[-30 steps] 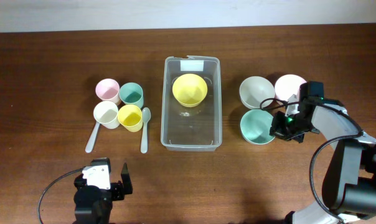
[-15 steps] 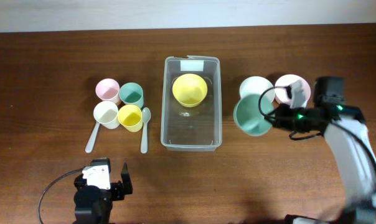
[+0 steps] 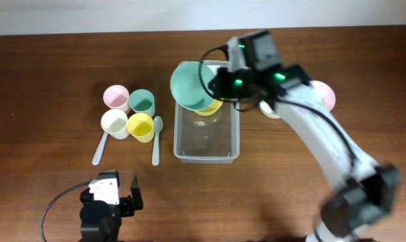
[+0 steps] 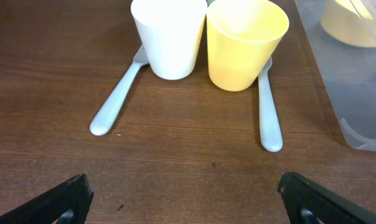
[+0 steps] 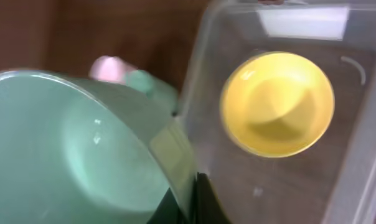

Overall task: Pack container
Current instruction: 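Place the green bowl into the yellow bowl in the container, then move the right gripper to the pink bowl and grasp its rim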

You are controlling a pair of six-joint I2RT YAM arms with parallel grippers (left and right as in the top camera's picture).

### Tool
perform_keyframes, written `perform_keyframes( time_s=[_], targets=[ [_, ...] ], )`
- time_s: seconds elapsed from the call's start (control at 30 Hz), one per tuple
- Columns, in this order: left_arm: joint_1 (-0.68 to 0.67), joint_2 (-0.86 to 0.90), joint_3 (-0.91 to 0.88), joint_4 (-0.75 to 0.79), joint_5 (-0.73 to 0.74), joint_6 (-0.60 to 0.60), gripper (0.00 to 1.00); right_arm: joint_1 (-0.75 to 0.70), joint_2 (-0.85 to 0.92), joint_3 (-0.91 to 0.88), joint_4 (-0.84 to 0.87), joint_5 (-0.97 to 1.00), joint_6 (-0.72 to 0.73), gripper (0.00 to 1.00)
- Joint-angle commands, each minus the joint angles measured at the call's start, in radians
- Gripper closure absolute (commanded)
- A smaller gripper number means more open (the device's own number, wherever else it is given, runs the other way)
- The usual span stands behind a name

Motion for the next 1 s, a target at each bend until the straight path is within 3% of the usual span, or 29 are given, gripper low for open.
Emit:
perform_keyframes(
  time_s=[0.0, 0.3, 0.47, 0.63, 0.8, 0.97],
  targets=[
    [0.004, -0.005, -0.004, 0.000, -0.007, 0.005, 0.00, -0.015, 0.174, 0.105, -0.002, 0.133, 0.028, 0.96],
    [0.004, -0.005, -0.004, 0.000, -0.007, 0.005, 0.00, -0.070, 0.299, 0.139, 0.023, 0.154, 0.046, 0.96],
    [0.004, -0.005, -0.004, 0.000, -0.007, 0.005, 0.00, -0.066, 0.296, 0.164, -0.013, 0.068, -0.113, 0.74],
    [0.004, -0.005, -0.004, 0.000, -0.007, 0.005, 0.00, -0.101, 0.227, 0.290, -0.175, 0.065, -0.112, 0.73],
    [0.004, -0.005, -0.004, 0.000, -0.007, 0.005, 0.00, -0.275, 0.138, 0.416, -0.372, 0.116, -0.113, 0.71],
    [0.004, -0.005, -0.004, 0.000, -0.007, 0.005, 0.00, -0.541, 0.132, 0.407, -0.503, 0.229, -0.113, 0.48]
  ],
)
